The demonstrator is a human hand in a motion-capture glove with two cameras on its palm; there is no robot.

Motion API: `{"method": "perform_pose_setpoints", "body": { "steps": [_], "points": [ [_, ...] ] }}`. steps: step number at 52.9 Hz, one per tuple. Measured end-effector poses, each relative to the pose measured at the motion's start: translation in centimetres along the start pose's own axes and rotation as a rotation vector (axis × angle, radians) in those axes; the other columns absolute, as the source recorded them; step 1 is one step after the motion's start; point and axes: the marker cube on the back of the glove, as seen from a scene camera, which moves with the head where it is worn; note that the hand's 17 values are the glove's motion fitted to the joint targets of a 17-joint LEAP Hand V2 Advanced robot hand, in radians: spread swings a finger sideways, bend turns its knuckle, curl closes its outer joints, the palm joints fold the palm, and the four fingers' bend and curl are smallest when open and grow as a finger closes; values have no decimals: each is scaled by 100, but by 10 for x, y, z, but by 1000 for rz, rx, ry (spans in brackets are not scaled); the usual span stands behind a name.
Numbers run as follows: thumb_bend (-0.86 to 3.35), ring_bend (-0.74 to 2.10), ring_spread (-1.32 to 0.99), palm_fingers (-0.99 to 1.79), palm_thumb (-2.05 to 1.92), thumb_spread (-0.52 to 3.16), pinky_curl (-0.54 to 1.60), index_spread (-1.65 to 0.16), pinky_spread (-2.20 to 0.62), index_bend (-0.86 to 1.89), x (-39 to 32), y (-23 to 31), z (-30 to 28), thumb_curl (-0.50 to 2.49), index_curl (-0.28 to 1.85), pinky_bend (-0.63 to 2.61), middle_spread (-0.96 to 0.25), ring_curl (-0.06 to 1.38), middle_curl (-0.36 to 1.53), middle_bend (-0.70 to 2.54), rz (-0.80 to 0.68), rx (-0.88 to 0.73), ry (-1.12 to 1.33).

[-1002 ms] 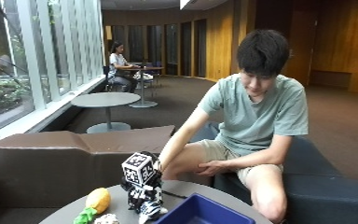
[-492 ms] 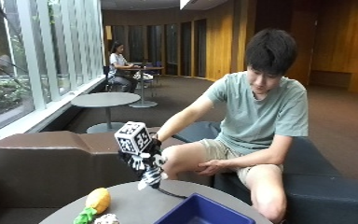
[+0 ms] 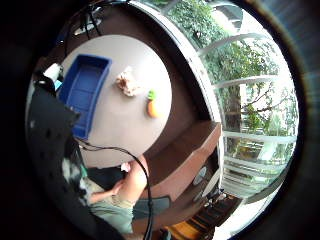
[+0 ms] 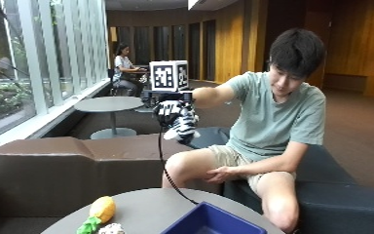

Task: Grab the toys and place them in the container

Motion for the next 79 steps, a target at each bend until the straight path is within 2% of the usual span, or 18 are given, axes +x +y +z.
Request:
{"method": "perform_pose_setpoints", "body": {
  "steps": [14, 26, 31, 35, 40, 46, 50, 51, 53, 54, 55, 56, 57, 66, 73, 79],
  "points": [
    [4, 138, -39, 84, 66, 34, 68, -31, -36, 84, -84, -28, 6, 100, 62, 123, -20, 71, 82, 128, -129, 34, -53],
    [3, 141, -38, 78, 67, 31, 70, -31, -36, 83, -128, -58, 29, 106, 71, 127, -19, 72, 84, 131, -183, 58, -98],
    [1, 142, -38, 76, 67, 31, 71, -31, -36, 81, -137, -74, 36, 108, 75, 128, -19, 72, 84, 131, -272, 86, -93],
    [-1, 142, -38, 71, 66, 32, 72, -31, -36, 78, -145, -84, 43, 108, 78, 131, -19, 72, 84, 130, -163, 65, -91],
    [-1, 143, -37, 60, 65, 35, 73, -31, -35, 69, -147, -87, 57, 109, 81, 134, -19, 73, 84, 129, -135, 14, -93],
    [-3, 146, -35, 30, 62, 46, 68, -29, -33, 53, -153, -94, 80, 107, 81, 119, -22, 72, 81, 119, -71, -204, -32],
    [-8, 132, -33, -15, 42, 74, 66, -27, -24, 40, -154, -93, 93, 97, 77, 114, -23, 68, 73, 98, -53, -310, 28],
    [-7, 128, -32, -19, 39, 78, 64, -27, -22, 36, -154, -93, 95, 95, 74, 115, -22, 67, 71, 92, -50, -332, 48],
    [-9, 98, -24, -54, 30, 86, 62, -25, -16, 24, -154, -93, 97, 89, 68, 122, -17, 59, 64, 72, -48, -358, 82],
    [-9, 88, -21, -59, 27, 89, 60, -24, -13, 20, -154, -93, 97, 86, 65, 124, -14, 56, 61, 65, -48, -360, 92],
    [-5, 99, -24, -27, 28, 92, 56, -25, -13, 21, -153, -92, 97, 85, 65, 115, -17, 59, 62, 70, -48, -356, 100],
    [-8, 76, -18, -57, 23, 94, 59, -23, -10, 13, -152, -91, 97, 82, 61, 123, -11, 51, 57, 56, -50, -346, 105],
    [-7, 70, -16, -57, 21, 96, 57, -22, -8, 11, -151, -90, 96, 79, 59, 123, -9, 50, 55, 50, -53, -333, 109],
    [-5, 40, -4, -40, 8, 109, 51, -19, 2, 3, -119, -78, 62, 64, 42, 112, 0, 37, 45, 23, -50, -249, 109],
    [-3, 31, 0, -31, 3, 114, 46, -20, 5, 5, -70, -70, 29, 55, 34, 102, 1, 34, 41, 16, 39, -160, 84],
    [-3, 26, 1, -26, 1, 117, 43, -21, 6, 7, -10, -53, 13, 50, 30, 96, 0, 33, 39, 15, 145, -183, 85]
  ]
}}
